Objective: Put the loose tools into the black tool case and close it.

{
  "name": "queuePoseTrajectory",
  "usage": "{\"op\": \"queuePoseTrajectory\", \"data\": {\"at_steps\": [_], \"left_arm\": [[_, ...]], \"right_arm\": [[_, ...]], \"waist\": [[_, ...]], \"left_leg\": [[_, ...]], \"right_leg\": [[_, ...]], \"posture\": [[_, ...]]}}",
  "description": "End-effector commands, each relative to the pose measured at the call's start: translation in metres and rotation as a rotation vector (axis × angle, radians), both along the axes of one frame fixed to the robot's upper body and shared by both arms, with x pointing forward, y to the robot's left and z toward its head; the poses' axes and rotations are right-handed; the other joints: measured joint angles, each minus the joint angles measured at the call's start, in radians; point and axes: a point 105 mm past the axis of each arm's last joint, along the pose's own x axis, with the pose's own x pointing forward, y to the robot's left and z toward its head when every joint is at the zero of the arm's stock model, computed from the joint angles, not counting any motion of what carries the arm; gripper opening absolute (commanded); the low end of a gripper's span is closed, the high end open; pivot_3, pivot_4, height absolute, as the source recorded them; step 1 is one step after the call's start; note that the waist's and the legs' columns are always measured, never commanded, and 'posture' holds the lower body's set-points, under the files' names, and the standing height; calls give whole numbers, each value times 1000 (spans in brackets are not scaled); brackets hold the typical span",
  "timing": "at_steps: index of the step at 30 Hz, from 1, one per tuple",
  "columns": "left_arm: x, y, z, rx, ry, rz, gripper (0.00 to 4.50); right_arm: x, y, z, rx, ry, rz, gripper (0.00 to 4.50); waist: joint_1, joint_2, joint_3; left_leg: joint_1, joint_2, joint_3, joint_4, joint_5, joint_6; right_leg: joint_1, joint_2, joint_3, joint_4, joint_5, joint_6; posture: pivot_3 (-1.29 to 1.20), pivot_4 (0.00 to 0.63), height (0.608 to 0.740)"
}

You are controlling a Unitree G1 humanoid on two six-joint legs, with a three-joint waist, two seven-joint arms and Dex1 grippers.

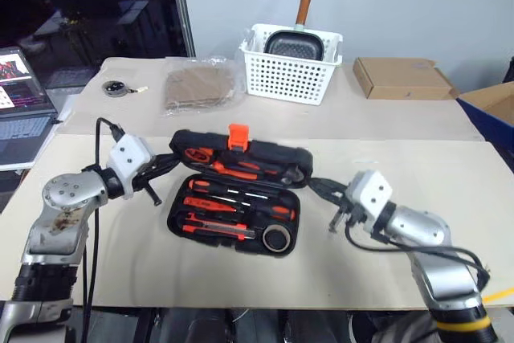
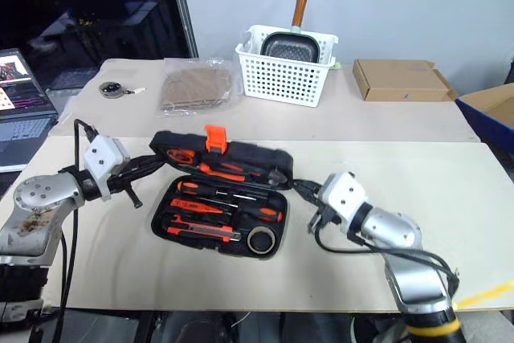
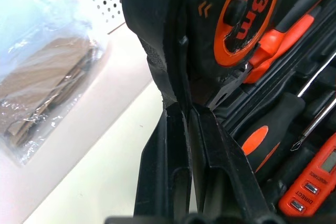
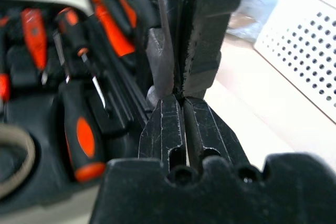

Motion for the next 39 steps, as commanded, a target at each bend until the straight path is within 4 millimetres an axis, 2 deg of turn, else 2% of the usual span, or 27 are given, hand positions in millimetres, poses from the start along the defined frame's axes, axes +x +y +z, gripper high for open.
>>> {"op": "queuePoseTrajectory", "data": {"at_steps": [1,2,4,6,8,10,11,14,17,18,24,30,34,39], "left_arm": [[-25,10,-2,-9,87,-58,926],[-32,16,-3,-13,114,-58,1316],[-43,30,-4,-23,165,-28,1959],[-52,39,0,-55,211,-9,2799],[-60,42,10,-109,252,-20,3536],[-76,35,21,-172,330,-93,4236],[-85,29,27,-174,347,-143,4236],[-110,12,37,-179,428,-276,4332],[-131,-1,42,-156,492,-366,4332],[-137,-4,42,-136,506,-391,4332],[-149,-17,45,-111,504,-429,4332],[-153,-20,41,-118,493,-398,4332],[-154,-21,40,-123,484,-379,4332],[-150,-18,40,-124,467,-340,4332]], "right_arm": [[-25,-6,-16,-151,-5,111,0],[-30,-11,-21,-186,-1,123,746],[-39,-21,-29,-235,11,130,1275],[-47,-33,-38,-304,73,125,2051],[-52,-48,-38,-311,181,99,2097],[-62,-51,-21,-199,332,104,2097],[-71,-48,-15,-175,394,149,2097],[-90,-29,-1,-137,522,296,1343],[-100,-9,-5,-204,573,427,281],[-99,-3,-8,-231,562,456,112],[-78,23,-28,-386,475,536,112],[-67,47,-38,-398,448,559,112],[-46,55,-30,-294,443,429,112],[-3,52,-12,-140,430,160,112]], "waist": [[-1,0,0],[1,0,0],[3,-1,0],[5,-1,0],[10,0,0],[11,0,0],[12,0,0],[5,-1,0],[4,-1,0],[6,-1,0],[11,0,1],[16,0,0],[11,-1,0],[4,-1,0]], "left_leg": [[2,0,0,0,0,0],[2,0,1,0,0,0],[3,1,0,0,0,0],[1,1,0,0,1,-1],[1,1,0,0,1,-1],[1,1,-1,0,1,-1],[1,1,-1,0,1,-1],[3,2,-1,0,0,-1],[3,3,-2,-1,0,-1],[3,3,-2,-1,0,-1],[3,2,-2,-1,0,-2],[-1,1,-2,-1,0,-2],[-1,2,-2,-1,0,-3],[1,2,-2,-1,2,-7]], "right_leg": [[1,0,0,0,0,0],[1,-1,1,1,0,0],[1,-1,0,1,-1,-1],[-1,-1,0,2,-1,-2],[-1,-1,0,2,-1,-2],[0,-2,0,2,-1,-2],[0,-2,0,2,-1,-2],[1,-2,1,1,0,-5],[0,-1,-1,1,-2,-6],[0,-1,0,2,-4,-8],[-1,0,-1,1,-6,-12],[-2,0,-1,1,-3,-15],[-3,0,-2,2,-2,-15],[-3,0,-2,3,-4,-17]], "posture": [[0,150,740],[0,150,740],[0,150,740],[0,150,740],[0,150,740],[0,150,740],[0,150,740],[0,150,740],[0,150,740],[0,150,740],[0,150,740],[0,150,740],[0,150,740],[0,150,740]]}}
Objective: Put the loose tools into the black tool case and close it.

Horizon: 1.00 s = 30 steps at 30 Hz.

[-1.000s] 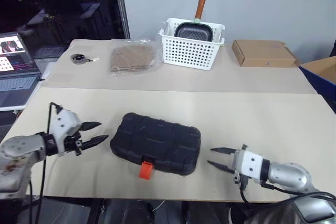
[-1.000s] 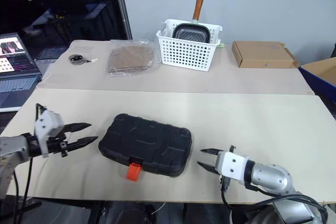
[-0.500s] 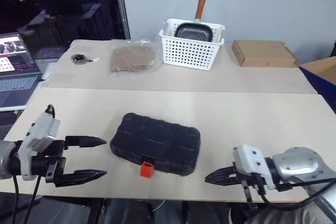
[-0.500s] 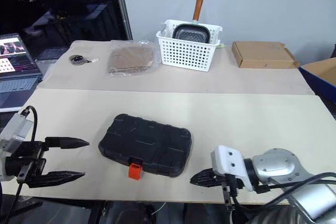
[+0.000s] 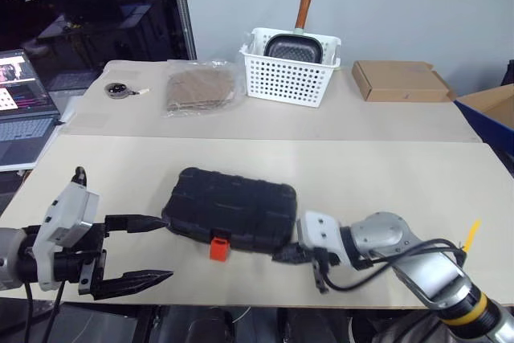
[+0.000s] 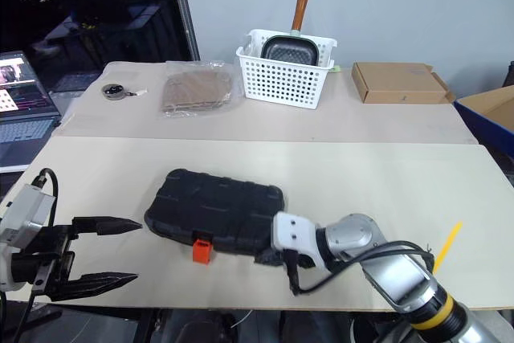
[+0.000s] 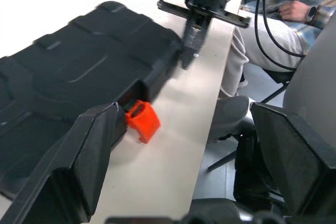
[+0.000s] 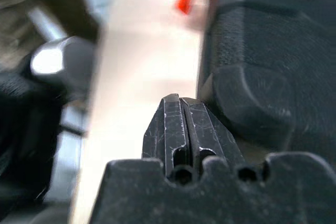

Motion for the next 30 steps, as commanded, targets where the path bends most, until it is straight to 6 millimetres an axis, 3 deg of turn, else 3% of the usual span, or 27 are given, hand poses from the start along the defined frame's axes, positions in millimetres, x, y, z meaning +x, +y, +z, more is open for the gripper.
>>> {"op": "queuePoseTrajectory", "data": {"at_steps": [1,6,13,18,22,24,28,29,30], "left_arm": [[2,0,5,0,-34,17,4332],[15,3,2,8,-74,74,4332],[44,-1,4,-7,-142,109,4332],[62,-10,2,-16,-156,106,4332],[84,-6,-14,6,-155,144,4332],[91,-4,-23,13,-144,155,4332],[98,0,-41,29,-109,157,4332],[99,0,-44,35,-104,155,4332],[100,1,-47,41,-100,153,4332]], "right_arm": [[38,-7,25,64,-70,-234,112],[76,0,24,61,-127,-418,112],[121,28,21,63,-186,-526,112],[110,25,32,140,-131,-457,112],[74,21,35,178,-15,-324,1138],[61,26,33,194,36,-292,1870],[63,39,13,157,84,-349,3373],[64,42,8,151,101,-369,3465],[65,44,5,149,113,-379,3902]], "waist": [[1,0,0],[1,0,0],[-16,0,0],[-15,0,0],[-5,0,0],[-3,0,0],[-13,0,0],[-13,0,0],[-12,0,0]], "left_leg": [[1,0,0,0,0,-1],[2,0,0,-1,-1,-3],[1,0,1,-1,1,0],[1,-1,1,-1,1,0],[-4,-1,0,-1,-1,0],[-6,-1,0,-1,-1,0],[-9,-1,1,-1,-1,0],[-9,-1,1,-1,-1,0],[-9,-1,1,-1,-1,0]], "right_leg": [[1,0,0,0,0,1],[0,0,0,1,1,-2],[-1,2,1,3,5,-2],[-1,1,1,6,5,1],[-5,1,0,7,4,1],[-8,1,1,7,4,1],[-12,2,2,9,4,1],[-12,2,2,9,4,1],[-12,2,2,9,4,1]], "posture": [[0,150,740],[0,150,740],[0,150,740],[0,150,740],[0,150,740],[0,150,740],[0,150,740],[0,150,740],[0,150,740]]}}
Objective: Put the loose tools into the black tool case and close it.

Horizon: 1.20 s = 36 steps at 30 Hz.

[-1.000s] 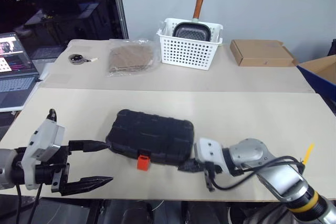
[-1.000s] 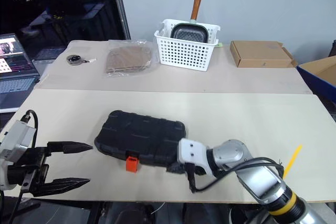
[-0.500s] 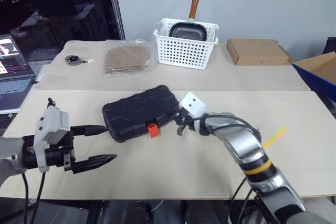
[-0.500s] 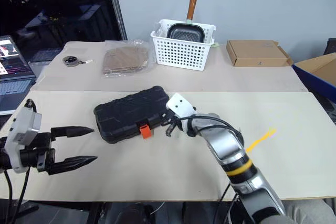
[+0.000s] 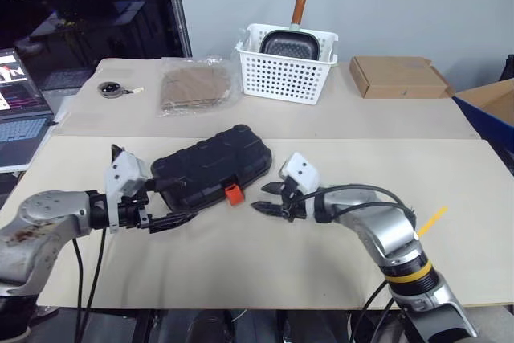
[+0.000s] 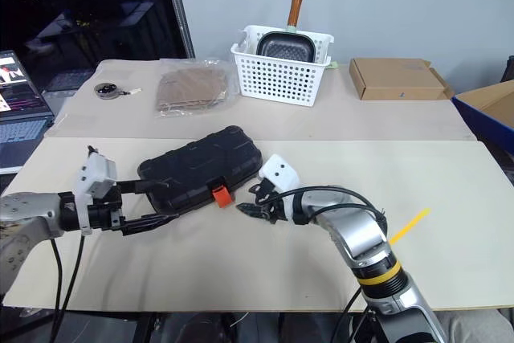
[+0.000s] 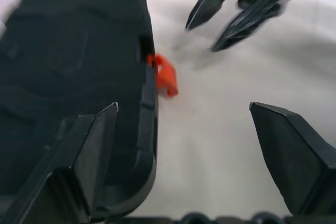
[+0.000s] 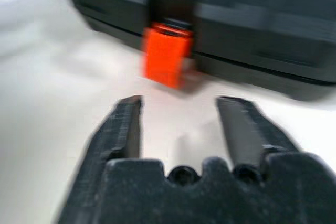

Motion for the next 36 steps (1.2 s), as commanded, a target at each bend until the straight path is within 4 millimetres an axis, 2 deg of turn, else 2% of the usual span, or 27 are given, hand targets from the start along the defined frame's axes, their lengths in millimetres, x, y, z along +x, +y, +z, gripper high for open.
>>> {"op": "queuePoseTrajectory", "data": {"at_steps": [1,2,6,14,26,29,31,33,36], "left_arm": [[5,2,-3,30,-28,-19,4332],[5,3,-6,37,-24,-21,4332],[9,4,-9,46,-23,-24,4332],[12,5,-7,53,-35,-22,4332],[11,4,-8,51,-34,-25,4332],[11,4,-8,50,-33,-25,4332],[11,4,-8,50,-32,-24,4332],[10,4,-8,50,-31,-23,4332],[10,4,-9,50,-29,-21,4332]], "right_arm": [[5,11,-6,5,27,-57,4270],[8,14,-5,23,34,-82,4390],[12,25,-2,24,33,-123,4390],[16,32,-2,-20,5,-223,4390],[10,47,2,32,46,-245,4390],[9,47,2,30,53,-251,3689],[8,48,1,29,54,-251,2873],[8,48,1,25,50,-253,2380],[9,47,1,16,33,-258,1259]], "waist": [[3,0,0],[5,0,0],[8,0,0],[8,0,0],[4,0,0],[4,0,0],[4,0,0],[4,0,0],[4,0,0]], "left_leg": [[0,0,0,0,0,0],[-1,0,0,0,0,0],[-1,0,0,1,0,0],[-1,0,0,0,0,0],[-1,0,0,0,0,0],[-1,0,-1,0,0,0],[-1,0,-1,0,0,0],[-1,0,-1,0,0,0],[-1,0,-1,0,0,0]], "right_leg": [[0,0,0,0,0,0],[0,0,0,0,0,0],[0,-1,0,0,0,0],[0,-1,-1,0,0,0],[0,-1,-1,1,0,0],[0,-1,-1,1,0,0],[0,-1,-1,1,0,0],[0,-1,-1,1,0,0],[0,-1,-1,1,0,0]], "posture": [[0,150,740],[0,150,740],[0,150,740],[0,150,740],[0,150,740],[0,150,740],[0,150,740],[0,150,740],[0,150,740]]}}
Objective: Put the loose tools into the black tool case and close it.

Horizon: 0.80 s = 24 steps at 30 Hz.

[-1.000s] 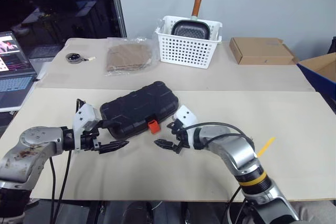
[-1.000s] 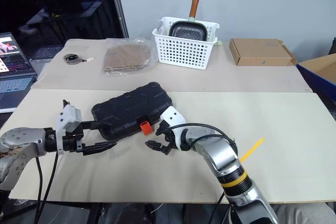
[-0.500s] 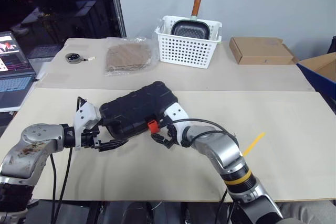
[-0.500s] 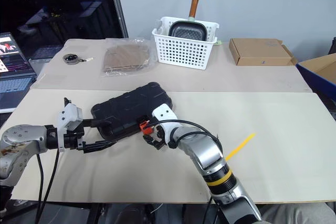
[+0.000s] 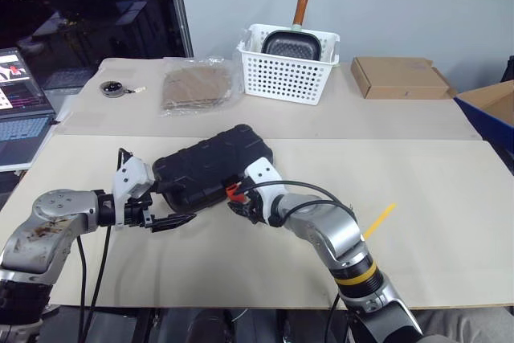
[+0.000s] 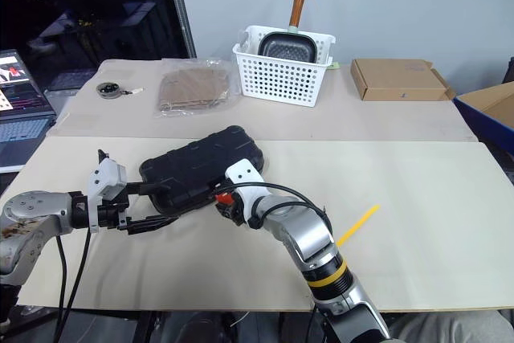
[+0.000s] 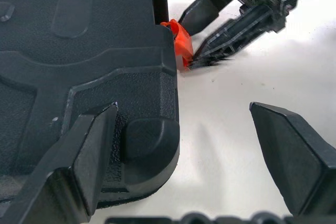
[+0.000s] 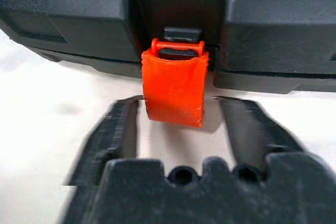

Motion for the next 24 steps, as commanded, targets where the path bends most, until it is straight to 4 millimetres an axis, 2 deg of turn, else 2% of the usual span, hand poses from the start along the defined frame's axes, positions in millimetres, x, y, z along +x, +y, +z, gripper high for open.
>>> {"op": "queuePoseTrajectory", "data": {"at_steps": [1,9,16,24], "left_arm": [[-2,-1,-1,6,-1,-2,4332],[-4,-2,-5,7,7,-3,4332],[-3,-4,-5,6,10,-6,4332],[-3,-3,-6,11,12,-3,4332]], "right_arm": [[1,1,14,20,-60,-4,1152],[-2,7,33,94,-165,68,1150],[9,13,42,123,-246,86,1150],[10,19,48,126,-287,121,1150]], "waist": [[0,0,0],[1,0,0],[-8,0,0],[-23,0,0]], "left_leg": [[0,0,0,0,0,0],[0,0,0,0,0,0],[0,0,0,0,0,0],[0,0,0,0,0,0]], "right_leg": [[0,0,0,0,0,0],[0,0,0,0,0,0],[0,0,0,0,0,0],[0,0,0,0,0,0]], "posture": [[0,150,740],[0,150,740],[0,150,740],[0,150,740]]}}
